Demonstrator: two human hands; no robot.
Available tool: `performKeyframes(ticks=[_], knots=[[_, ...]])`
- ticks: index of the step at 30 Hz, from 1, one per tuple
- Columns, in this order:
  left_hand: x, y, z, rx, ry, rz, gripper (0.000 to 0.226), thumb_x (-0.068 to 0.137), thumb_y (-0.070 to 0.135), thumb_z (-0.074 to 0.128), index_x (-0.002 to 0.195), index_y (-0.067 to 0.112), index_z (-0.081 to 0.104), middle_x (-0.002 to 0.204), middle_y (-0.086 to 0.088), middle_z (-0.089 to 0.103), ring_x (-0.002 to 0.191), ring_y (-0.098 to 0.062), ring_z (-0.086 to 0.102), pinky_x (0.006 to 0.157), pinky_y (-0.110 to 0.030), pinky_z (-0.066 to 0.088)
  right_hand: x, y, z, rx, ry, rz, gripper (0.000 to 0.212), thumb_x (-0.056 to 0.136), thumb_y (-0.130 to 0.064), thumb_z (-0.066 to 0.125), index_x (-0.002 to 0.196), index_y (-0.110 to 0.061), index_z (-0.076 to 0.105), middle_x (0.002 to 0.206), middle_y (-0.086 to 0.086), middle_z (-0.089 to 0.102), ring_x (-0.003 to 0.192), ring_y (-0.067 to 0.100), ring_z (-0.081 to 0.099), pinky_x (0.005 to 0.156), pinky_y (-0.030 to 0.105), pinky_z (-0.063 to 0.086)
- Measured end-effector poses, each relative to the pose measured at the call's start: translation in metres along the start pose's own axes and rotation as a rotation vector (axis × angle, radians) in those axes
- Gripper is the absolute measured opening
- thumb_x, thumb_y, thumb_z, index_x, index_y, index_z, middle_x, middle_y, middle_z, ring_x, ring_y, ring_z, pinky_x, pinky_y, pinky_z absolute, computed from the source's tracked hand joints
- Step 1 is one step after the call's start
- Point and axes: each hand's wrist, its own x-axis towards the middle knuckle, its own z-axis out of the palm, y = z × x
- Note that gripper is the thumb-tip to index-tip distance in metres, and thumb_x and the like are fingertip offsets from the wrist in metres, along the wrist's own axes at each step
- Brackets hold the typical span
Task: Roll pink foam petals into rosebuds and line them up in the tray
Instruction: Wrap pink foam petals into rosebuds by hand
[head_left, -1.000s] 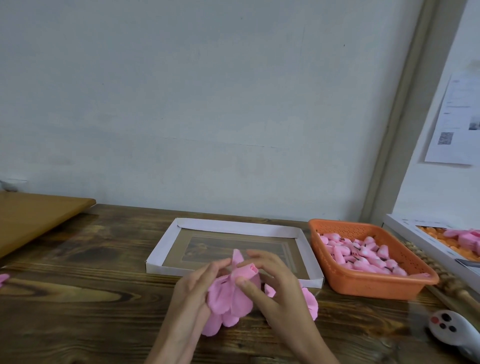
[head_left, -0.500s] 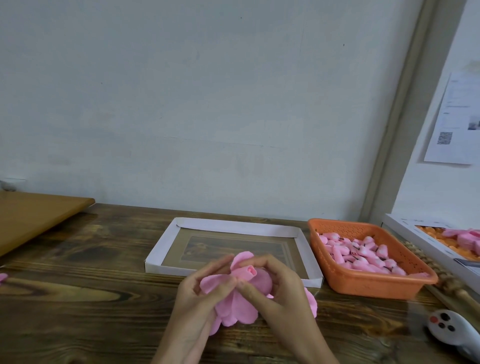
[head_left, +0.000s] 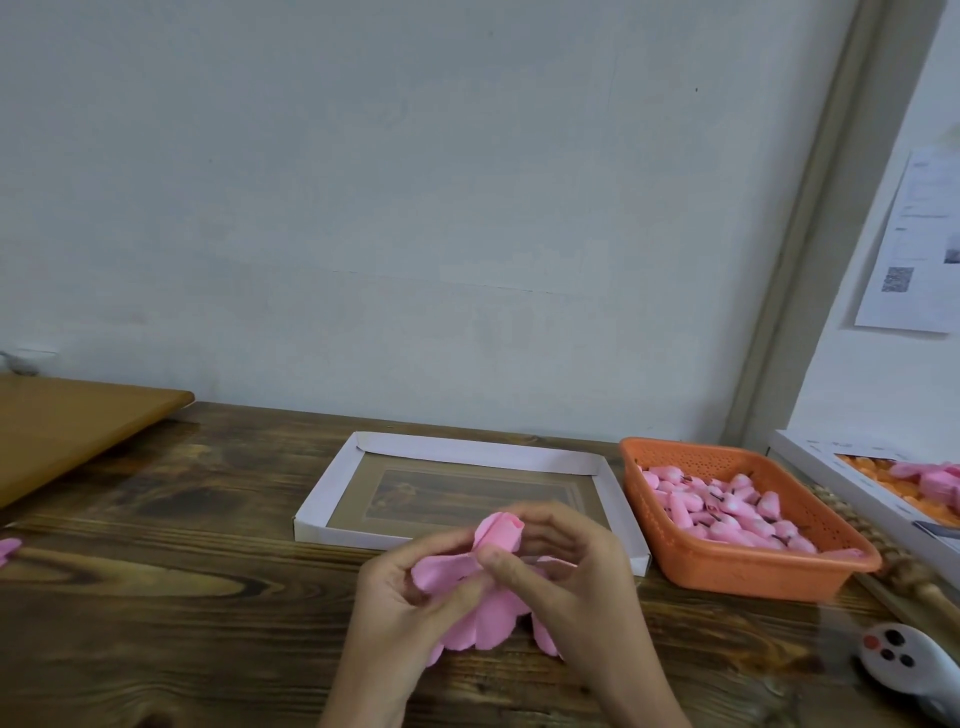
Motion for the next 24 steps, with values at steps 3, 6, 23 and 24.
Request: performKeyframes(ticks=[3, 6, 23, 24], knots=[[-0.001, 0.003, 0.003, -0.011, -0.001, 0.014, 0.048, 0.065, 0.037, 0.089, 0.11, 0.023, 0.081, 0.107, -0.01, 0.079, 0.102, -0.03, 0.075, 0.074, -0.031, 0.06, 0.0, -0.001, -0.001, 0.014, 0.0, -0.006, 0.023, 0.083, -0.022, 0.086, 0.104, -0.026, 0.077, 0.097, -0.007, 0.08, 0.095, 0.016, 0.075, 0.078, 0.029, 0.061], [-0.002, 0.007, 0.005, -0.022, 0.0, 0.008, 0.047, 0.064, 0.04, 0.088, 0.108, 0.025, 0.082, 0.105, -0.01, 0.079, 0.1, -0.029, 0.075, 0.071, -0.028, 0.06, 0.0, 0.0, -0.005, 0.048, -0.057, 0.009, 0.025, 0.084, -0.017, 0.085, 0.106, -0.027, 0.078, 0.1, -0.004, 0.079, 0.097, 0.016, 0.075, 0.08, 0.027, 0.06], [-0.007, -0.011, 0.007, -0.091, 0.411, -0.089, 0.033, 0.056, 0.034, 0.086, 0.086, 0.022, 0.083, 0.088, -0.007, 0.08, 0.085, -0.021, 0.077, 0.065, -0.031, 0.06, 0.0, -0.003, -0.014, 0.165, -0.202, 0.039, 0.021, 0.086, -0.015, 0.083, 0.101, -0.028, 0.075, 0.105, 0.004, 0.078, 0.102, 0.021, 0.074, 0.085, 0.027, 0.058], [-0.007, -0.01, 0.009, -0.072, 0.431, -0.066, 0.033, 0.056, 0.037, 0.086, 0.085, 0.021, 0.083, 0.085, -0.006, 0.08, 0.082, -0.018, 0.077, 0.06, -0.025, 0.058, 0.0, -0.003, -0.014, 0.158, -0.215, 0.033, 0.021, 0.085, -0.016, 0.083, 0.101, -0.027, 0.075, 0.105, 0.005, 0.078, 0.101, 0.022, 0.074, 0.085, 0.029, 0.059]])
